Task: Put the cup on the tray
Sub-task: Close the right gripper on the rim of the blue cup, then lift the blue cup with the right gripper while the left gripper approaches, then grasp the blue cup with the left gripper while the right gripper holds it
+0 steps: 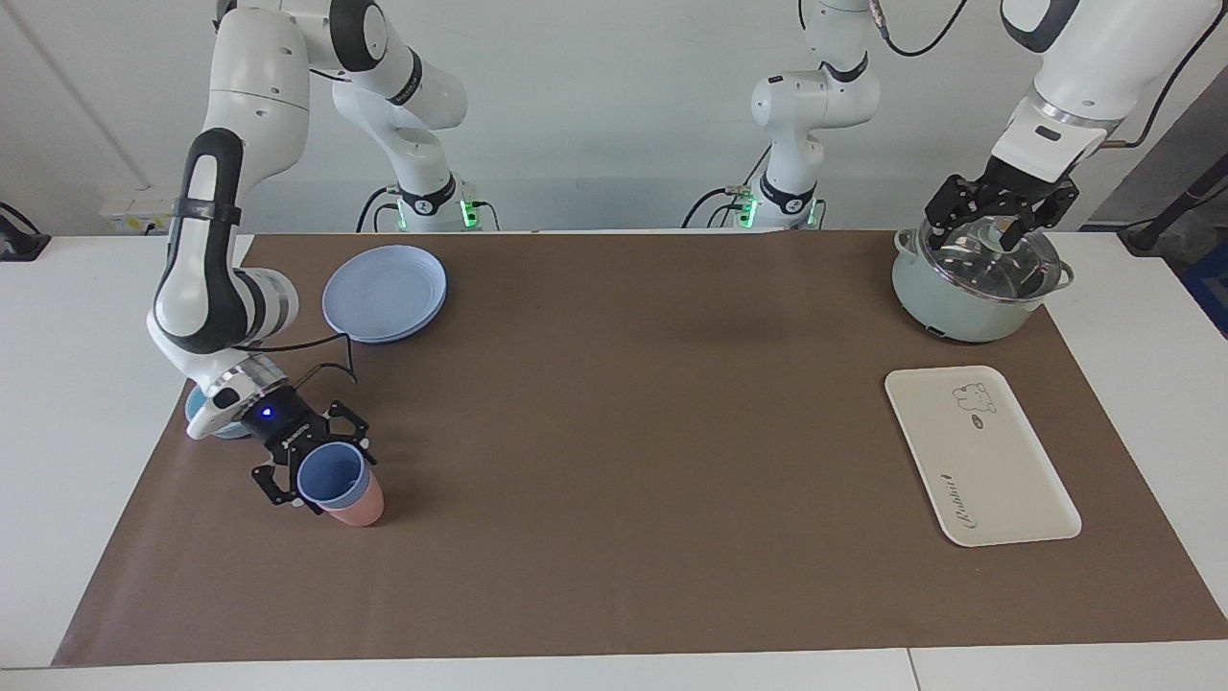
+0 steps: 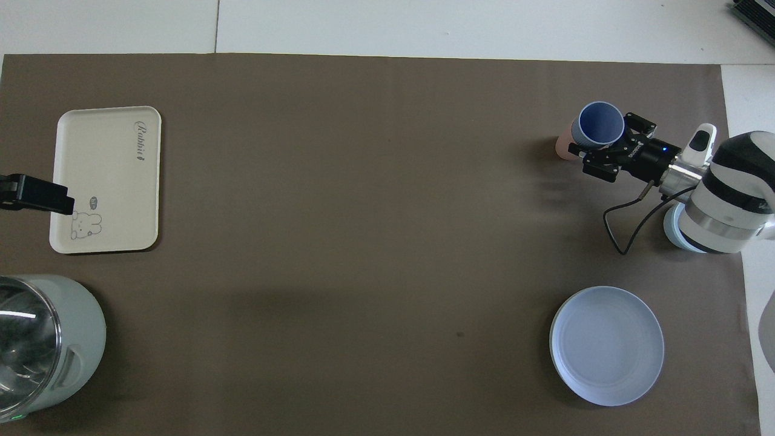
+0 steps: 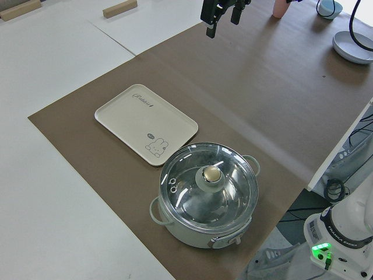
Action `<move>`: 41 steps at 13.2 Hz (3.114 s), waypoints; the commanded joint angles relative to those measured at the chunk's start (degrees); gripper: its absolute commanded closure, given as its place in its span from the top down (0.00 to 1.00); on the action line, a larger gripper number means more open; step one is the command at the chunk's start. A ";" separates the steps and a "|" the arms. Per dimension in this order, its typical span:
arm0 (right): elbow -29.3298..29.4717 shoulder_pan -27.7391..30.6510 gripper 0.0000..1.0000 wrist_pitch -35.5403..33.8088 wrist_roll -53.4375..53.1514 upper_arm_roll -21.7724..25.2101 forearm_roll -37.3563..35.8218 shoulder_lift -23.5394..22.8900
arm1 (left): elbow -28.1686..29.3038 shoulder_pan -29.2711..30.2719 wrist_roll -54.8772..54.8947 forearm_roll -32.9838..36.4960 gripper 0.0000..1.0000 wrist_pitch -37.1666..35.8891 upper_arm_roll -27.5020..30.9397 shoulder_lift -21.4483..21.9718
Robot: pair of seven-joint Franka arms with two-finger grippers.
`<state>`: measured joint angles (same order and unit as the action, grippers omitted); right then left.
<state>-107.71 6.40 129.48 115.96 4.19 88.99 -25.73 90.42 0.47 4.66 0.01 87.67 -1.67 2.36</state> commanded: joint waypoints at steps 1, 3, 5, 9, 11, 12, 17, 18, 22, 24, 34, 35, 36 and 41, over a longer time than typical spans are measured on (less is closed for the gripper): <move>0.05 -0.25 0.99 1.04 2.07 -0.06 2.41 -0.20 | 1.51 -0.12 0.26 -0.19 1.00 1.37 0.09 1.33; 0.13 -0.25 0.99 1.13 2.08 0.03 2.41 -0.20 | 1.51 -0.03 0.35 -0.19 1.00 1.45 0.09 1.33; 0.13 -0.25 0.99 1.13 2.08 -0.06 2.33 -0.29 | 1.60 -0.12 0.44 -0.19 1.00 1.46 0.09 1.33; 0.48 0.28 0.96 0.95 4.53 -0.06 2.59 -1.43 | 1.68 -0.03 0.70 -0.19 1.00 1.54 0.00 1.33; 1.10 0.19 0.67 0.86 4.88 -0.06 2.24 -1.52 | 1.95 -0.03 0.61 -0.19 1.00 2.94 0.00 1.33; 1.53 0.62 0.06 0.86 4.89 -0.06 1.72 -1.52 | 2.12 -0.12 0.53 -0.19 1.00 3.38 0.00 1.33; 2.07 -0.68 0.00 1.21 -0.37 0.20 0.58 0.49 | 2.12 -0.56 -0.17 -0.37 0.95 3.91 -0.09 1.33; 1.98 -1.73 0.00 3.30 -2.91 0.38 -3.69 2.51 | 2.21 -0.65 -0.87 -0.89 0.91 4.96 -0.17 1.33; 1.80 -4.12 0.00 6.75 -27.57 0.12 -30.13 10.77 | 9.83 -5.12 -12.37 -5.28 0.71 14.27 -0.35 3.69; 1.98 -4.29 0.00 5.61 -34.81 -0.24 -39.12 13.41 | 10.56 -9.07 -18.34 -7.03 0.71 16.30 -0.35 3.18; 7.59 -20.62 0.00 -7.29 -69.71 -0.24 -78.16 19.66 | 10.47 -22.95 -24.26 -44.46 0.63 43.86 -0.35 -6.39; 8.73 -22.38 0.00 -9.49 -71.73 -0.24 -80.97 19.58 | 10.04 -25.32 -24.08 -46.40 0.63 47.73 -0.35 -8.76; 9.79 -24.05 0.00 -11.51 -73.84 -0.24 -83.86 19.58 | 9.95 -27.43 -24.00 -47.64 0.63 51.17 -0.35 -10.35; 10.50 -29.25 0.00 -16.53 -77.55 -0.32 -91.44 20.19 | 8.80 -34.47 -23.47 -49.58 0.58 62.08 -0.79 -14.32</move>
<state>-97.84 -22.20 114.85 39.35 3.69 0.15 -6.07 100.27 -31.77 -18.95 -48.02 147.03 -3.25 -11.51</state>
